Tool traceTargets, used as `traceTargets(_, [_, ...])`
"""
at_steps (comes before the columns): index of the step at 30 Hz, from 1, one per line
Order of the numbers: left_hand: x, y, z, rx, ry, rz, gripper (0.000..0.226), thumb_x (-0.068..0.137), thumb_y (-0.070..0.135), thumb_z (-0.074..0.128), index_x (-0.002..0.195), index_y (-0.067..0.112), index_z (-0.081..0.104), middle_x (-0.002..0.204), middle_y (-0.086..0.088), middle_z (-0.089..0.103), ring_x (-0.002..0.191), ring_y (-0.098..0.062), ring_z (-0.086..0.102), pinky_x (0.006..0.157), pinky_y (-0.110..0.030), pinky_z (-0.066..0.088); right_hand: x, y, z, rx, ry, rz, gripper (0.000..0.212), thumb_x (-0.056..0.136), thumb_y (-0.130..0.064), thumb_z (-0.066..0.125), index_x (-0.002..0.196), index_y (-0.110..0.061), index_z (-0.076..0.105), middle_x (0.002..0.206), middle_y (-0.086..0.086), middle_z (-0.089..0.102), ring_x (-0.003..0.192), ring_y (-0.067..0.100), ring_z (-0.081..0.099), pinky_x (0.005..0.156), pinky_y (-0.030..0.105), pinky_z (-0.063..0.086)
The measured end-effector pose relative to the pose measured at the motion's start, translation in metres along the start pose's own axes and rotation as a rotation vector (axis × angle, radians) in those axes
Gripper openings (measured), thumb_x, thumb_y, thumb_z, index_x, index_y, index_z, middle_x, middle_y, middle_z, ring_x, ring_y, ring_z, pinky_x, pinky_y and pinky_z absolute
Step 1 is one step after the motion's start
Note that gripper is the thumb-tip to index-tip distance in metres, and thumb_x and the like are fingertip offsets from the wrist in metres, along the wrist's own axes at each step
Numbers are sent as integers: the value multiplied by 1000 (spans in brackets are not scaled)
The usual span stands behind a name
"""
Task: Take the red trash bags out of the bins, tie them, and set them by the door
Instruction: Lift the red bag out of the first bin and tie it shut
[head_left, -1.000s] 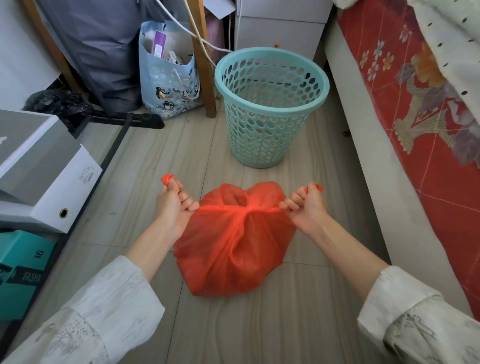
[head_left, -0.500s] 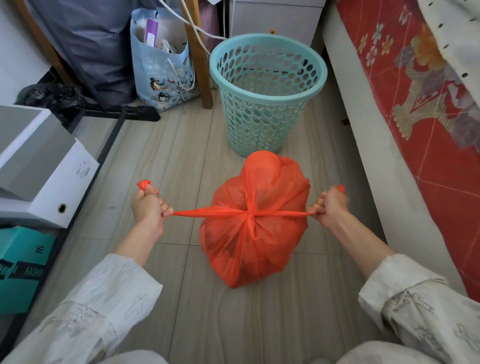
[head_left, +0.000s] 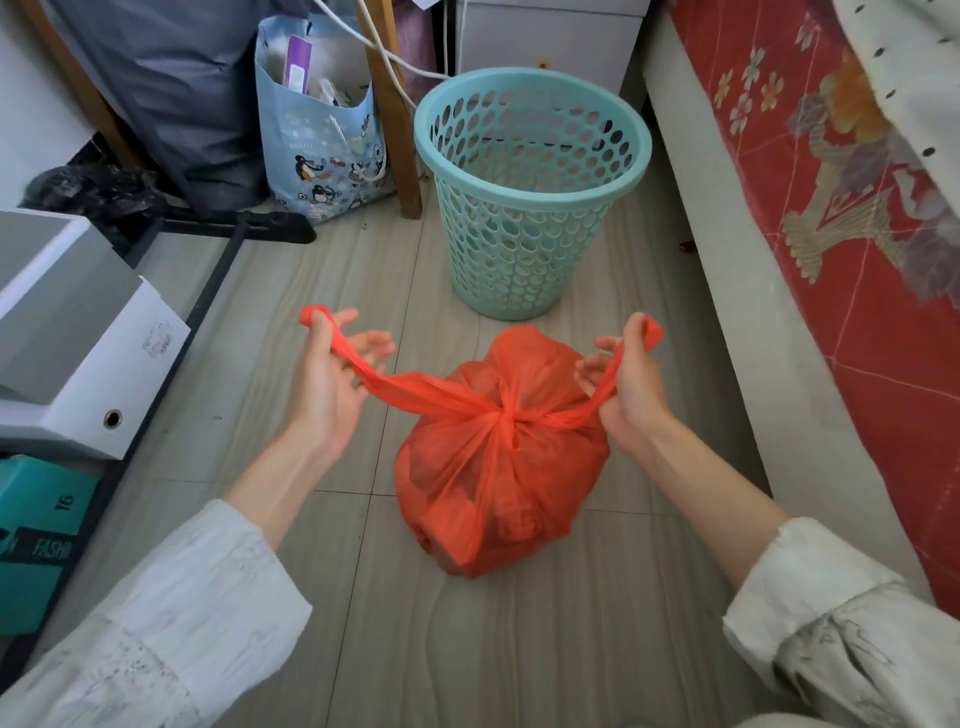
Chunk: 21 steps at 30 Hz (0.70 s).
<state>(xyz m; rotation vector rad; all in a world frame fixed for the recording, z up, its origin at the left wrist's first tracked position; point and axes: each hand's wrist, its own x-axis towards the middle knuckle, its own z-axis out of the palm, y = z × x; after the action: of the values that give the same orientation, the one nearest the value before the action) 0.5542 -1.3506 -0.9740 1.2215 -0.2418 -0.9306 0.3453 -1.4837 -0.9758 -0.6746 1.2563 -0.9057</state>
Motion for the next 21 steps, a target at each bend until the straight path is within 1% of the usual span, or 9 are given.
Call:
traceTargets(3, [-5,-13,14,81,3,-33,44,94,46,32,131,23,34,127,-2,53,120,-15,47,104,-35,35,-2,14,-12,-212,94,-53,32,85,-53,52,79,-21,53,79,0,56,67,10,52,65,25,41])
traceTargets(7, [-18,-34,21,47,3,-214,68,90,27,52,146,12,15,150,-8,31,132,-18,37,104,-37,34,-5,39,-31,-420,241,6,55,77,-43,67,111,-1,60,111,14,65,106,29,61,95,42,48])
traceTargets(9, [-27,-48,27,103,-53,-252,73,88,20,56,144,4,12,146,-15,37,114,-17,52,97,-35,40,-7,49,-34,-516,209,92,59,75,-31,72,120,4,55,122,22,60,115,34,57,99,45,45])
traceTargets(11, [-32,-59,32,156,-119,-256,62,85,16,60,138,3,31,120,-7,61,96,-14,58,100,-35,42,-11,56,-33,-628,122,154,57,72,-23,74,119,4,57,123,23,60,115,34,57,99,45,46])
traceTargets(13, [-36,-66,37,266,-220,-236,24,82,14,63,106,16,59,86,7,70,83,-10,61,86,-28,49,-12,58,-30,-722,74,116,50,72,-15,72,117,3,59,120,22,62,113,35,58,99,44,46])
traceTargets(14, [-37,-67,39,292,-250,-222,14,82,12,63,93,21,60,78,9,70,76,-8,62,75,-23,52,-11,58,-30,-709,79,78,45,72,-10,70,115,2,61,117,22,64,110,35,60,97,44,48])
traceTargets(16, [-35,-70,40,303,-280,-219,20,81,8,63,93,24,58,77,7,67,66,-4,63,61,-17,53,-13,56,-30,-638,98,48,31,72,-1,67,103,-2,66,109,21,67,101,33,64,91,43,51])
traceTargets(18, [-34,-72,41,356,-300,-193,25,82,8,63,104,20,59,77,6,67,65,-2,63,59,-14,53,-16,56,-31,-606,76,30,9,76,0,63,78,-9,66,99,23,68,89,29,63,88,44,49])
traceTargets(21, [-33,-74,42,541,-253,-70,22,85,11,60,106,7,62,92,-3,66,86,-15,62,70,-14,50,-17,49,-28,-479,-10,-22,17,85,-2,57,71,-9,63,76,10,64,68,20,59,67,31,51])
